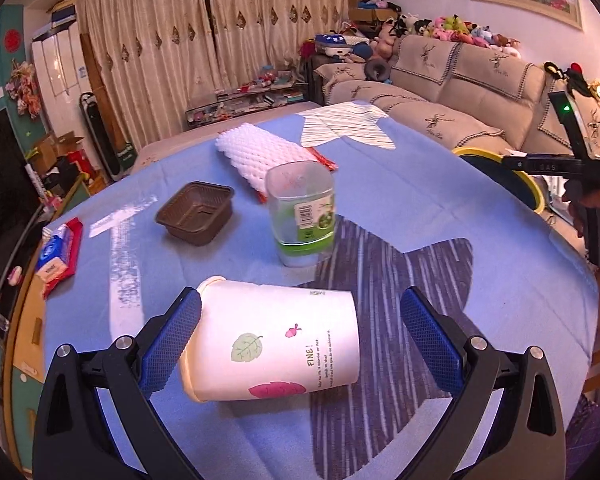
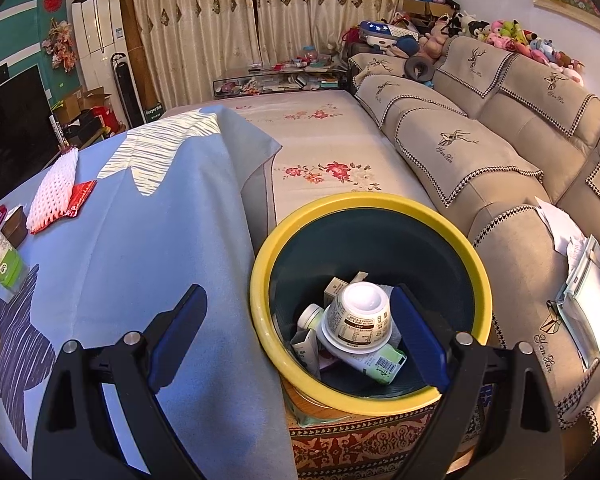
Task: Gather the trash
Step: 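Grasp the white paper cup with a pink leaf with the left gripper, then carry the paper cup over the yellow bin and open the left gripper, then grasp the clear plastic cup with the right gripper and lift, then carry the clear plastic cup over the yellow bin and open the right gripper, then grasp the brown plastic tray with the left gripper, then carry the brown tray over the yellow bin and open the left gripper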
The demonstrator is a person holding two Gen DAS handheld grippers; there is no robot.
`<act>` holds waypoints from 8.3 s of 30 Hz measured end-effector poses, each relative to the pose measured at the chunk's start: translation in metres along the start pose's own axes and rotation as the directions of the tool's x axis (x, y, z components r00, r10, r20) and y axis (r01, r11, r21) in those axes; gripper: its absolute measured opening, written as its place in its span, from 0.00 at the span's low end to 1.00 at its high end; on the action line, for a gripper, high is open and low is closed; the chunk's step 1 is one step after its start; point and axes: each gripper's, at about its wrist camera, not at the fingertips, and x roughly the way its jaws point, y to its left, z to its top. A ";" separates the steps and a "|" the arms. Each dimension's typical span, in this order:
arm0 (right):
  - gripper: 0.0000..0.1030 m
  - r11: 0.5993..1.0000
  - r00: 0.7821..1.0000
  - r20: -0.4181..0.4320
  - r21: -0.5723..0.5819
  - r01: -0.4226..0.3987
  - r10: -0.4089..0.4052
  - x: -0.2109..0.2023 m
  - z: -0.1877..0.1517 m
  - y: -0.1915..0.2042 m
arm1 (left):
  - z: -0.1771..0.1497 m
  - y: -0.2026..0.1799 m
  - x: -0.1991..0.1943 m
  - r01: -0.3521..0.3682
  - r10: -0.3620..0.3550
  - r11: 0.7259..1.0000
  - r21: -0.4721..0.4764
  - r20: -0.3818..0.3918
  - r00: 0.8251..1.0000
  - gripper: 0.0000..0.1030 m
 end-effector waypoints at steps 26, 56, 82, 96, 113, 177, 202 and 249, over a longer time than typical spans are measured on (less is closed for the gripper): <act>0.85 1.000 1.000 -0.008 0.021 -0.023 0.023 0.005 -0.004 -0.007 | -0.005 0.010 -0.010 -0.062 0.064 0.996 -0.061 0.036 0.997 0.95; 0.85 0.991 0.994 0.020 0.082 0.107 -0.109 -0.021 -0.020 -0.100 | 0.154 -0.241 0.093 0.316 -0.307 0.918 0.242 -0.075 0.949 0.81; 0.85 0.999 0.999 -0.012 0.022 0.036 -0.035 -0.023 -0.025 -0.085 | 0.187 -0.196 0.038 0.142 -0.147 0.989 0.038 0.171 0.974 0.95; 0.85 0.924 0.954 -0.048 -0.239 -0.298 0.295 -0.029 0.009 0.106 | 0.062 0.083 -0.067 -0.313 0.431 0.857 -0.410 0.234 0.872 0.95; 0.85 0.771 0.869 -0.158 -0.407 -0.490 0.469 -0.008 0.008 0.284 | 0.006 0.129 -0.035 -0.315 0.483 0.768 -0.557 0.181 0.857 0.95; 0.64 0.990 1.000 0.005 0.138 0.014 -0.015 0.045 0.024 -0.070 | 0.016 0.088 0.034 -0.252 0.305 0.886 -0.390 0.078 0.949 0.95; 0.68 0.990 0.999 0.021 0.137 -0.043 0.040 0.033 0.016 -0.073 | 0.089 0.071 0.156 -0.112 0.085 0.980 -0.165 -0.159 0.984 0.64; 0.71 0.959 0.997 0.018 0.274 0.067 -0.075 -0.025 -0.071 -0.191 | 0.207 -0.343 0.206 0.382 -0.350 0.920 0.086 -0.257 0.901 0.05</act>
